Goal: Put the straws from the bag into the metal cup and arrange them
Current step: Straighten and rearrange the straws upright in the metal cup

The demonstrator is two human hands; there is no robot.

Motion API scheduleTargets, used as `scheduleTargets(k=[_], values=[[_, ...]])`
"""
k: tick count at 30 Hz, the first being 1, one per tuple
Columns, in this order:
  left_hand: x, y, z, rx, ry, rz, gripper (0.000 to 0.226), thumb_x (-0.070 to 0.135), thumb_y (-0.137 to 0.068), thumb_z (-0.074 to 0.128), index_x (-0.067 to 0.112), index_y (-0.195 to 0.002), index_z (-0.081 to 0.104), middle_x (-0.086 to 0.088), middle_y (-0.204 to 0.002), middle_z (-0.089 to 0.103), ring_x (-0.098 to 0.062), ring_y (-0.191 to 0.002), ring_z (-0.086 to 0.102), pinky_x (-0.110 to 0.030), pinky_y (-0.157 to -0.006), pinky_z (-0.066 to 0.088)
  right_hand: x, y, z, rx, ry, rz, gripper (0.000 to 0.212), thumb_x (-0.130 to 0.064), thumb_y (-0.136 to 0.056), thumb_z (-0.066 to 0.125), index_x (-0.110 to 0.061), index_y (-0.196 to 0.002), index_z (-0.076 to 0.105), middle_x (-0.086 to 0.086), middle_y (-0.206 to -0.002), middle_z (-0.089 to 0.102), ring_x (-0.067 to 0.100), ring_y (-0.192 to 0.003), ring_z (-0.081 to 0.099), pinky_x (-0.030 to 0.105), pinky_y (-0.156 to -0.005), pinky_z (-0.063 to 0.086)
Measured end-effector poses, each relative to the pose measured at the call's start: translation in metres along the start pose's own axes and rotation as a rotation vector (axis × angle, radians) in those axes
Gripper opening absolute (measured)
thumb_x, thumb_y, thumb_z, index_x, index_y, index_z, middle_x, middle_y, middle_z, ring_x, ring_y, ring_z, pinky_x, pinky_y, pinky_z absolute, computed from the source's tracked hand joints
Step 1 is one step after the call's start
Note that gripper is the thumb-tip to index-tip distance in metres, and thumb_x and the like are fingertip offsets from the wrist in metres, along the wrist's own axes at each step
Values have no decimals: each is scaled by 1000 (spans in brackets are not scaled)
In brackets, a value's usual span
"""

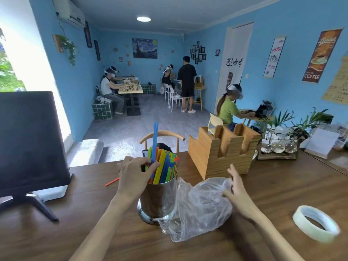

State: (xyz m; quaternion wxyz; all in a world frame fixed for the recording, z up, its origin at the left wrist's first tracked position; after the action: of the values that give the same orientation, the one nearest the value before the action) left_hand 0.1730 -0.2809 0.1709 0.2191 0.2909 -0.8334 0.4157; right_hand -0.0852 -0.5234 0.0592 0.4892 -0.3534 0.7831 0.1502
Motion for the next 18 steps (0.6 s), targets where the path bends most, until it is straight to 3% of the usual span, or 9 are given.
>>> scheduleTargets(k=[4,6,8,10,12,14,15,17,18], values=[[0,1,-4,21,-50,0,28,48,-86,75,33,-108,72,24,-77,62,-13,-91,51,-31,-80,23,-110,-3,-17,227,120,-294,80,-62,-83,58,-43,-154,28,-22,-155,32,4,-144,31,50,-121,27],[2,4,-4,11,-68,18,29,46,-86,76,32,-111,70,23,-78,63,-12,-92,50,-31,-82,23,-170,-10,2,199,72,-429,63,-56,-92,60,-46,-149,35,-38,-143,38,-11,-134,38,37,-116,35],[3,5,-4,-15,-87,31,25,47,-85,77,36,-106,69,23,-80,66,-10,-94,50,-31,-82,22,-225,-18,30,107,-24,-535,61,-48,-97,64,-48,-150,33,-44,-135,43,-14,-128,45,18,-106,41],[5,7,-3,-49,-125,45,19,54,-81,77,42,-93,68,24,-85,66,-11,-97,49,-31,-80,20,-266,-28,61,-4,-44,-614,68,-47,-95,63,-48,-154,28,-35,-144,45,-10,-130,47,5,-99,38],[6,7,-3,-63,-172,45,24,62,-76,75,43,-87,66,25,-90,63,-10,-99,45,-33,-78,20,-287,-37,92,-103,42,-674,66,-47,-98,60,-45,-156,28,-17,-155,43,-2,-136,45,2,-100,34],[3,6,-5,-58,-180,38,39,72,-71,67,43,-97,65,23,-99,59,-10,-101,45,-32,-80,22,-284,-47,117,-133,181,-733,47,-36,-105,54,-32,-151,46,-7,-149,53,7,-134,49,12,-105,38],[1,6,-6,-56,-158,30,47,75,-69,64,43,-104,62,22,-105,57,-9,-104,45,-31,-83,25,-275,-54,128,-137,274,-743,38,-32,-107,50,-26,-144,57,-3,-140,61,12,-132,52,24,-107,42],[-4,10,-7,-56,-42,10,59,75,-69,62,41,-117,54,19,-117,52,-8,-113,45,-32,-93,32,-254,-59,153,-199,508,-758,38,-33,-106,42,-20,-131,67,2,-129,68,21,-127,56,44,-107,43],[-6,13,-8,-38,49,2,61,71,-70,64,40,-121,50,19,-122,48,-6,-118,44,-34,-100,35,-245,-60,162,-244,581,-772,42,-36,-106,38,-19,-130,68,2,-132,67,23,-126,56,47,-109,42]])
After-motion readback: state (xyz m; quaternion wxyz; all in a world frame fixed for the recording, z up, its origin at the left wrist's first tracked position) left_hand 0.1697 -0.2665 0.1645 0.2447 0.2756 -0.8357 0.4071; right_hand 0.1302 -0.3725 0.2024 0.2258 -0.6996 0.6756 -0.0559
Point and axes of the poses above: each hand's wrist, its own y-axis away from the middle knuckle, its own z-axis out of the palm, x = y × z, the point moved 10 cm from there along -y, towards the middle knuckle
